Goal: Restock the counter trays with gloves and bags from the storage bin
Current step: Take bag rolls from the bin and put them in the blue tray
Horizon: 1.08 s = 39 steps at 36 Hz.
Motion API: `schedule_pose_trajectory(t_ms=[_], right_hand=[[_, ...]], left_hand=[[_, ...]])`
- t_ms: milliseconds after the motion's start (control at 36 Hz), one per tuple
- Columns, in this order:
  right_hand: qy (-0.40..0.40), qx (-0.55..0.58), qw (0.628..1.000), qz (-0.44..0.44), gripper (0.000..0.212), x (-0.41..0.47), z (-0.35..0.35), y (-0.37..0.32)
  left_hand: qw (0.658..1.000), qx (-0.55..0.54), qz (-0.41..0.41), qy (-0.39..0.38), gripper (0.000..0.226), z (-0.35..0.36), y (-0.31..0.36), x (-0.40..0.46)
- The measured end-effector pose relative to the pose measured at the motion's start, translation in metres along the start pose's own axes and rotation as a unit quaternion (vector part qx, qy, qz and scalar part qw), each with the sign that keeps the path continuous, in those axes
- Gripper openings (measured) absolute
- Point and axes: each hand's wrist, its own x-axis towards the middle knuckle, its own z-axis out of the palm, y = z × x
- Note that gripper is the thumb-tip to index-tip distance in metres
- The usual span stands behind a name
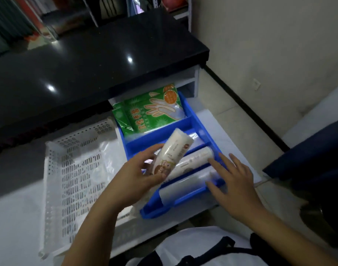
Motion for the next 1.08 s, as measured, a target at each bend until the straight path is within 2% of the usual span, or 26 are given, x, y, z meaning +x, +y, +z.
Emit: schedule_pose_trajectory(t_ms=[56, 139, 222, 528, 667, 778, 889, 944, 1000, 1083], right_hand=[[-0.005, 0.006, 0.999, 0.033, 0.065, -0.018, -0.001, 0.011], [-0.035, -0.005, 0.998, 0.042, 0.069, -0.036, 0.002, 0.021], [-0.055, -0.035, 0.997, 0.047, 0.073, -0.043, 0.007, 0.024], [-0.071, -0.094, 0.992, 0.051, 0.088, -0.048, 0.017, 0.026], [-0.075, -0.096, 0.991, 0.050, 0.087, -0.047, 0.016, 0.027], [-0.060, -0.078, 0.994, 0.043, 0.087, -0.044, 0.014, 0.025], [-0.044, -0.082, 0.995, 0.033, 0.090, -0.035, 0.005, 0.023], [-0.033, -0.080, 0.996, 0.001, 0.088, -0.027, -0.001, 0.021], [-0.024, -0.069, 0.996, -0.041, 0.084, -0.015, -0.004, 0.017], [-0.024, -0.062, 0.993, -0.099, 0.078, 0.005, -0.002, 0.007]], left_hand=[[0.996, 0.082, 0.031, -0.028, 0.072, 0.020, 0.007, 0.015], [0.968, 0.235, 0.086, -0.026, 0.065, 0.051, 0.009, 0.031], [0.946, 0.304, 0.109, -0.015, 0.057, 0.076, 0.004, 0.043], [0.946, 0.306, 0.111, -0.006, 0.056, 0.100, -0.003, 0.048], [0.950, 0.296, 0.099, -0.011, 0.059, 0.100, -0.004, 0.048], [0.970, 0.228, 0.086, -0.007, 0.069, 0.100, -0.004, 0.045], [0.980, 0.166, 0.067, 0.092, 0.077, 0.092, -0.002, 0.032], [0.987, 0.056, 0.037, 0.149, 0.070, 0.085, -0.003, 0.022], [0.977, -0.063, -0.025, 0.202, 0.060, 0.078, -0.008, 0.011], [0.928, -0.254, -0.132, 0.238, 0.048, 0.076, -0.011, -0.004]])
